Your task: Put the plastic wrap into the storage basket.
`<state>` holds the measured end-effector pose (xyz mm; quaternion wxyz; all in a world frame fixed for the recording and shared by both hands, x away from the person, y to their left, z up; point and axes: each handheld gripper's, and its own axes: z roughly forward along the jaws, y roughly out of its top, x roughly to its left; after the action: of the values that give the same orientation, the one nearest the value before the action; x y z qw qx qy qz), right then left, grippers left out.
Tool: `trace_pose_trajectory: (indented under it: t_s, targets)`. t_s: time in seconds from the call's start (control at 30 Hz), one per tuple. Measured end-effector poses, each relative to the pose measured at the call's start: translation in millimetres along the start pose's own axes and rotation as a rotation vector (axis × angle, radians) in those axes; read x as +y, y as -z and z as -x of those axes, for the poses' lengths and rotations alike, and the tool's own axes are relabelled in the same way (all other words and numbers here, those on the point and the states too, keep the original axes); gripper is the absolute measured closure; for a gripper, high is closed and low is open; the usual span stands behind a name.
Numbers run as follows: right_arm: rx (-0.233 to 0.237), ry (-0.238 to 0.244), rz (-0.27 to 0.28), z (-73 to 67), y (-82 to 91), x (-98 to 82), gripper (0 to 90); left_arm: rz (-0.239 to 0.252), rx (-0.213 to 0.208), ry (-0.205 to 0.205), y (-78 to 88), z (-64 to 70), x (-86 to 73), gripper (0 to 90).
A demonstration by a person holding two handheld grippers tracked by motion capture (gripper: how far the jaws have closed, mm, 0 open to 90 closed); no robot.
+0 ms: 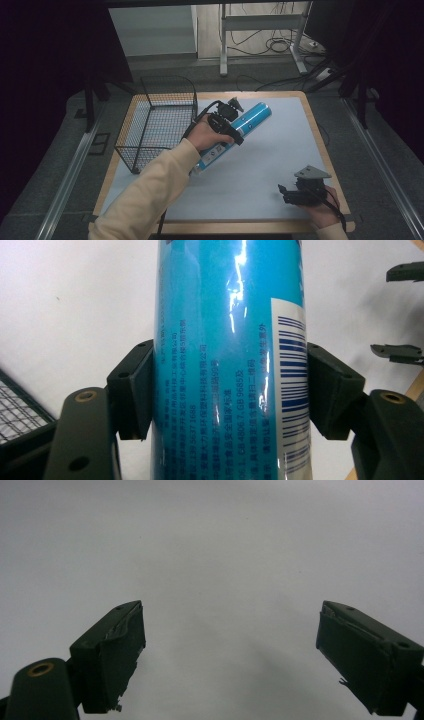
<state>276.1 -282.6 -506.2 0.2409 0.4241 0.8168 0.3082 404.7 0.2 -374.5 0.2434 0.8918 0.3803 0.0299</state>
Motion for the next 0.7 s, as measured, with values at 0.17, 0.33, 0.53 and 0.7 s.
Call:
trace_pose_trajectory:
  t_s: [0.17,0.33,0.53,0.7]
  targets:
    - [-0.001,-0.009,0.002,1.2,0.3,-0.1,12.5,0.018,0.018,0.002,10.6,-3.8,10.5,31.3]
    - [-0.001,-0.010,0.003,1.4,0.9,-0.2,12.5,0.017,0.017,0.002,14.4,-6.8,14.3,31.3]
    - [0.001,-0.004,0.000,0.7,0.6,0.0,12.5,0.031,0.029,0.012,22.0,-12.0,19.3,31.2]
    - [0.002,-0.010,0.001,1.4,0.7,-0.3,12.5,0.046,0.052,0.020,31.5,-18.3,23.3,31.3]
